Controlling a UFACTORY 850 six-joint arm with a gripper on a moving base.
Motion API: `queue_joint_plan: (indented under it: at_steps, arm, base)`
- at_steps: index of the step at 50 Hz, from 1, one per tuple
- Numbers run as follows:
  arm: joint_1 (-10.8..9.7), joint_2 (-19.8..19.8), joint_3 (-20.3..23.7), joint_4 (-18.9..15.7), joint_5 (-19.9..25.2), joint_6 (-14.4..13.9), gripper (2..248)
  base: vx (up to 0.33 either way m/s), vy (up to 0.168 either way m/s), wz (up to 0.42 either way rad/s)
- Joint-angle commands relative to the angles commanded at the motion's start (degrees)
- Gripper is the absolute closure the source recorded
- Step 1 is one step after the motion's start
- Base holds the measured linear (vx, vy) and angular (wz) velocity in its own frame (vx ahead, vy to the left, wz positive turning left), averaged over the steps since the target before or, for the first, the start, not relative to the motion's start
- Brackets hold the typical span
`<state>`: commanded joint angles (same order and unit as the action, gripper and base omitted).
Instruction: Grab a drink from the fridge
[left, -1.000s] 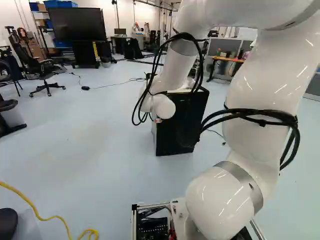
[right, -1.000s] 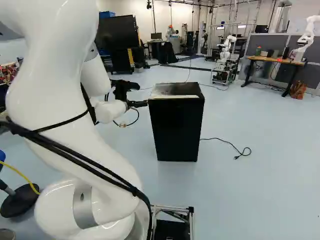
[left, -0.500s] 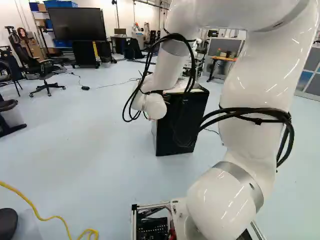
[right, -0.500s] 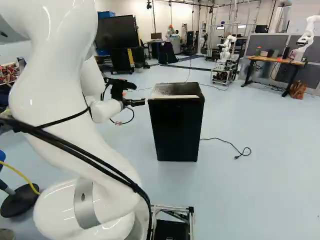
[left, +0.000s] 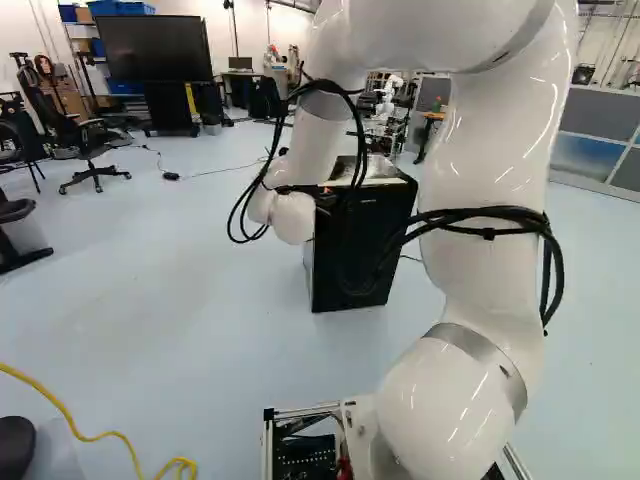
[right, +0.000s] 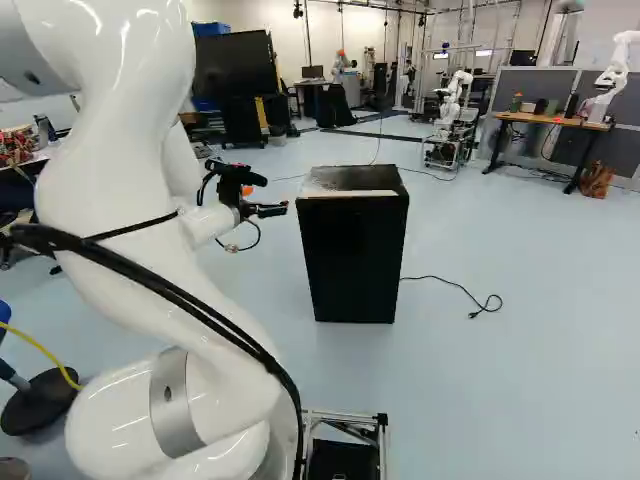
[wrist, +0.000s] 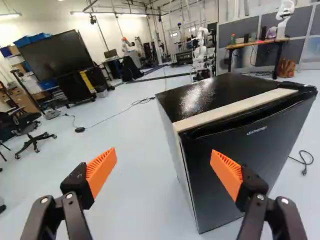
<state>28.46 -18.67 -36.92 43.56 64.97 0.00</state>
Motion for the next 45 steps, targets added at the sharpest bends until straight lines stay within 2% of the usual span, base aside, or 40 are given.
queue_joint_plan:
  at_steps: [18,45]
  arm:
    - [2.2,-5.9,-4.4,6.8,3.2,0.0,3]
    - [4.4,-15.6,-13.2,17.1,6.3,0.0,3]
  base:
    - [0.000,0.000,0.000]
    - [0.000,0.000,0.000]
